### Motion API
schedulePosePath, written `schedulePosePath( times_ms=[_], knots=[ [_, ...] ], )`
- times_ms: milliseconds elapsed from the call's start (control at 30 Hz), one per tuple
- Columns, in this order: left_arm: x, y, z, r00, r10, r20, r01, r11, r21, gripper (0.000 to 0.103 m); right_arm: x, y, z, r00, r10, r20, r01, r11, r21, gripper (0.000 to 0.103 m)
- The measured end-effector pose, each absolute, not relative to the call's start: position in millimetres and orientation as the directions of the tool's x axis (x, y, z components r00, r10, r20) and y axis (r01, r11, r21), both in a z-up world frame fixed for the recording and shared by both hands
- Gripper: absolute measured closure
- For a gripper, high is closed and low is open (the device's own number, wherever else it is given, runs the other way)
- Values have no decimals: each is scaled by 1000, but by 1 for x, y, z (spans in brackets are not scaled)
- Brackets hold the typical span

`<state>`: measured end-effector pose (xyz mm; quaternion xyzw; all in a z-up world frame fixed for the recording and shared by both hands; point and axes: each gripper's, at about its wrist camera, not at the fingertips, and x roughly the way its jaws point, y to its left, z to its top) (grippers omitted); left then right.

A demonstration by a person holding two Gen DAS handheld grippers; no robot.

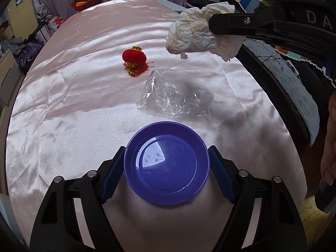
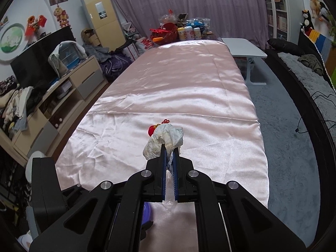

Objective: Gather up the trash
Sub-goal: 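Grasp the purple plate with the left tool while the right tool grasps the white tissue, then lower both tools to the bin and open them to drop the plate and tissue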

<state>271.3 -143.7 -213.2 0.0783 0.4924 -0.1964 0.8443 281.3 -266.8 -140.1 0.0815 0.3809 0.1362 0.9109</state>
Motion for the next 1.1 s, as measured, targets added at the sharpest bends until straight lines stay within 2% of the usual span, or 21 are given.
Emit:
schedulePosePath(
  times_ms=[533, 1100],
  knots=[
    [153, -77, -129, 553, -248, -795, 346, 937, -52, 29, 165, -239, -77, 726, 318, -610, -241, 948, 208, 96],
    [28, -34, -161, 524, -267, -809, 314, 943, -108, 29, 34, -227, -133, 640, 340, -688, -241, 940, 241, 96]
  ],
)
